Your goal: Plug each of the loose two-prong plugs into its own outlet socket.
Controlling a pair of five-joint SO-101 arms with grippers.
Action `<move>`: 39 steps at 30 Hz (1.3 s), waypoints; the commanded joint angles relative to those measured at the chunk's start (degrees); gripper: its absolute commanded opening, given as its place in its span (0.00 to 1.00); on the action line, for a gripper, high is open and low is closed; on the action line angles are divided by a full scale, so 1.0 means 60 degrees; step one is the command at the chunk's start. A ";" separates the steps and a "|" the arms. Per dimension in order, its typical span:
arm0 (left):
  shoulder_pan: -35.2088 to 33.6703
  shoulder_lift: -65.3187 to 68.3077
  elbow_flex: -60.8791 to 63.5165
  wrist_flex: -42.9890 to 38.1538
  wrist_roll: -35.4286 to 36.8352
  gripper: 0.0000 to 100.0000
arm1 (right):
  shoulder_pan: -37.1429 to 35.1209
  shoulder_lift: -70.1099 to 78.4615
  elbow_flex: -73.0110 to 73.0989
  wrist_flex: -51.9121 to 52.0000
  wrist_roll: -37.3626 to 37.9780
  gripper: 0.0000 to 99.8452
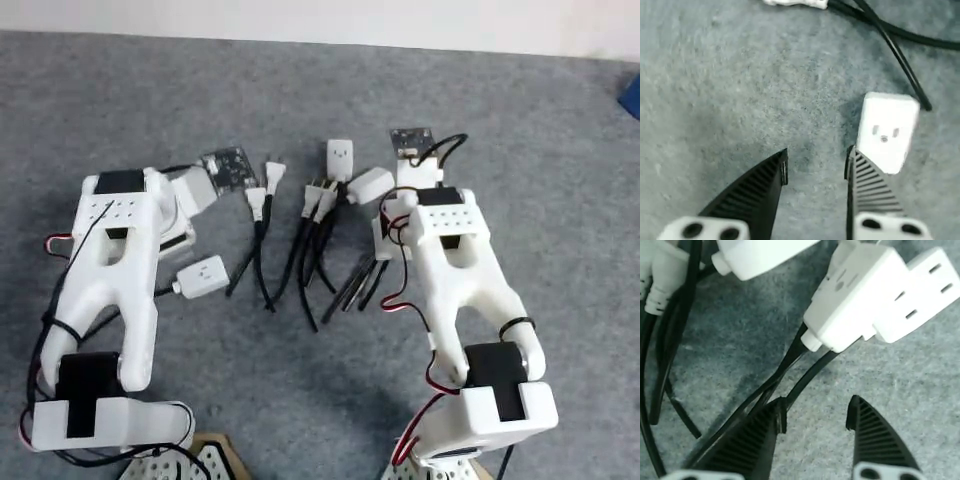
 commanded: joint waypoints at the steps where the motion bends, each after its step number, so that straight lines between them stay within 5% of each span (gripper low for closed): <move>1: 0.0110 -0.0242 -0.0242 -0.0234 0.0659 0.19 | 0.0535 -0.0168 -0.0081 -0.0110 0.0117 0.21; 10: -0.0315 -0.0256 0.1326 -0.1201 0.0806 0.19 | 0.2293 -0.0183 -0.0359 -0.0051 0.0132 0.21; 19: 0.0374 -0.0242 0.0198 -0.1832 0.3473 0.19 | 0.3319 -0.0198 -0.0330 0.0022 0.0454 0.21; 29: 0.0110 -0.0315 0.0784 -0.0352 0.3429 0.19 | 0.3451 -0.0168 0.0579 -0.1209 0.0601 0.21; 39: -0.1238 -0.0344 0.1956 -0.0982 0.2828 0.19 | 0.3436 -0.0110 0.0637 -0.1267 0.0601 0.21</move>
